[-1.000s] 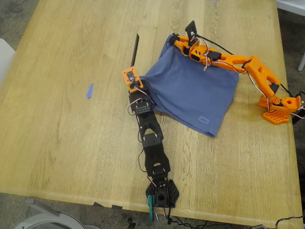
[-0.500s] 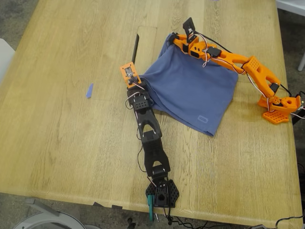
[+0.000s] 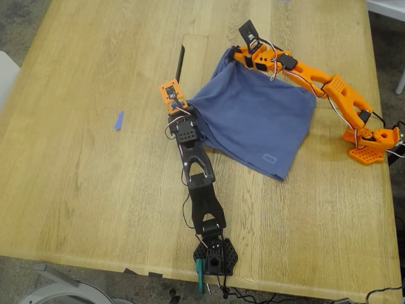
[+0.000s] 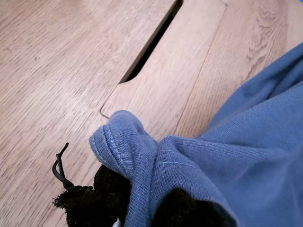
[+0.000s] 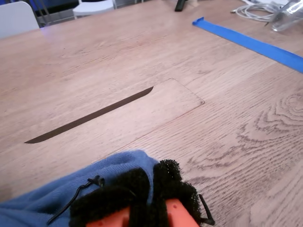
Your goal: Fold a T-shirt
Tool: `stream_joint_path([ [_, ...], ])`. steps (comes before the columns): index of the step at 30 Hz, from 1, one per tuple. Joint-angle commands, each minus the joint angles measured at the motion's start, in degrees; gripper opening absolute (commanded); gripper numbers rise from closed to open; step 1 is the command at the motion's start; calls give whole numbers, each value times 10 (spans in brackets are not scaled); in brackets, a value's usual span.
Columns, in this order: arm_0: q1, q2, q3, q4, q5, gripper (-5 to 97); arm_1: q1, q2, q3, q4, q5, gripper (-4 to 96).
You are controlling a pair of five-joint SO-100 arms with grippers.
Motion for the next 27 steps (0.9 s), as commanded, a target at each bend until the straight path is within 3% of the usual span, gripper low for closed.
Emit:
stream_joint_path([
  [1,-27,30,-80,23,4,-2,23,23,-40,25,-4,2],
  [8,-21,24,-133,99,2,-2,30,50,-42,103,-5,2],
  [27,16,-94,-472,425,-5,-2,51,104,-106,285,-18,2],
])
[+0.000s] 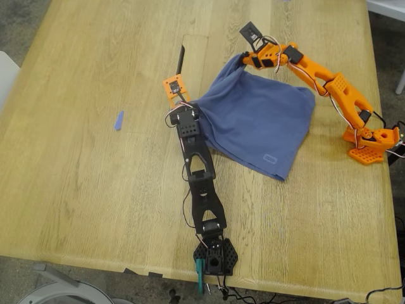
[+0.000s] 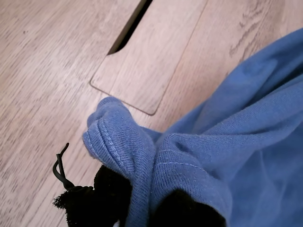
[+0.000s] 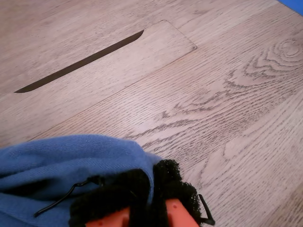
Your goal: Fold a T-shirt
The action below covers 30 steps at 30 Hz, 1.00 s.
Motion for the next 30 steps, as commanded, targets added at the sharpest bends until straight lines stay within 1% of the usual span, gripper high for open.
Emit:
stream_joint_path([
  [1,-6,15,-127,66,-7,-2,31,68,-33,25,-5,2],
  [8,-4,-26,-244,190,-7,-2,27,115,-11,98,-7,2],
  [13,3,-28,-283,273,-10,-2,23,141,-5,154,-10,2],
  [15,5,-21,-280,279,-11,-2,22,148,-5,178,-10,2],
  [18,12,13,-229,279,-11,-2,21,156,-4,214,-8,2],
  [30,64,83,-121,280,-17,-2,12,185,-11,345,-2,2],
])
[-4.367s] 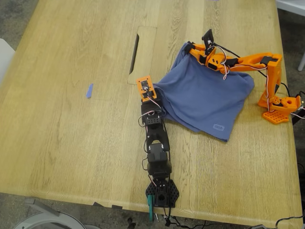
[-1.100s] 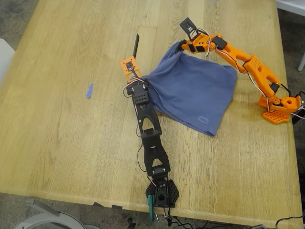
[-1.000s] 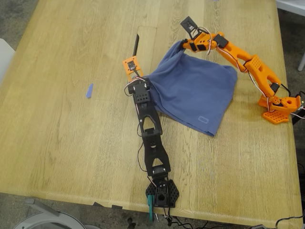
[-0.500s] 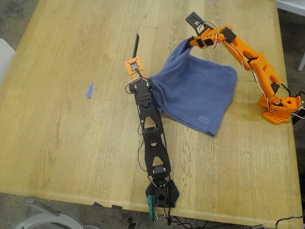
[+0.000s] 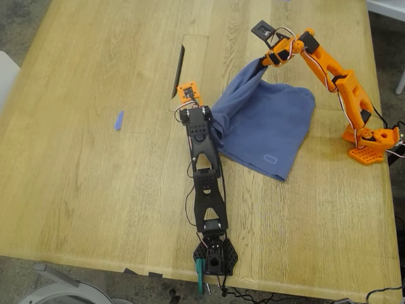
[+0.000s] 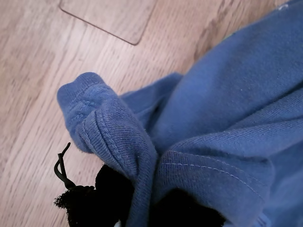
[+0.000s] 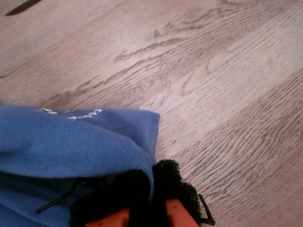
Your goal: Fold a T-shirt
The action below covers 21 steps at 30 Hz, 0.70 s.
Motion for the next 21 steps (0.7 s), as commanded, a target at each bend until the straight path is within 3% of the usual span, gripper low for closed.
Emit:
stream_joint_path([
  [1,8,133,31,15,-9,-2,10,60,-11,22,4,2],
  [21,105,296,185,16,-11,-2,-9,139,62,89,6,2],
])
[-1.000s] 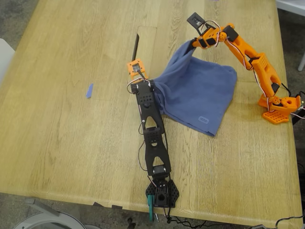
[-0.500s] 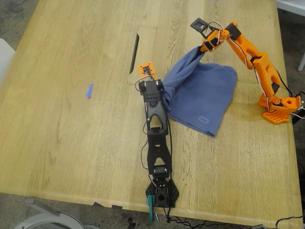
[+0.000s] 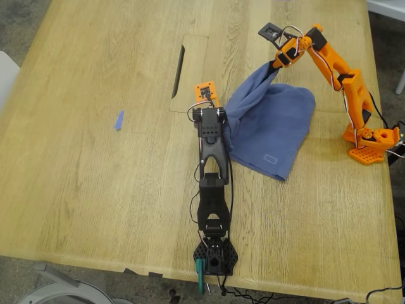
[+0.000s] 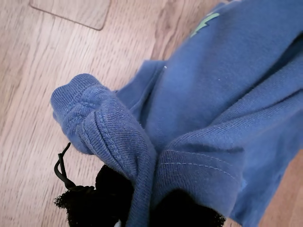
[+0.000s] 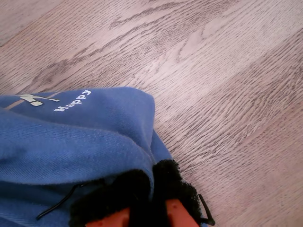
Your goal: Fold a T-shirt
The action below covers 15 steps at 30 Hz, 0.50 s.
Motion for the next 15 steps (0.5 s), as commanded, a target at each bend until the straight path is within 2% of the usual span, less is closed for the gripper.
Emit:
stream_joint_path([
  [1,22,109,1,11,-4,-2,-4,55,7,2,6,2],
  [15,135,161,70,11,-12,-2,-33,199,236,3,24,2],
])
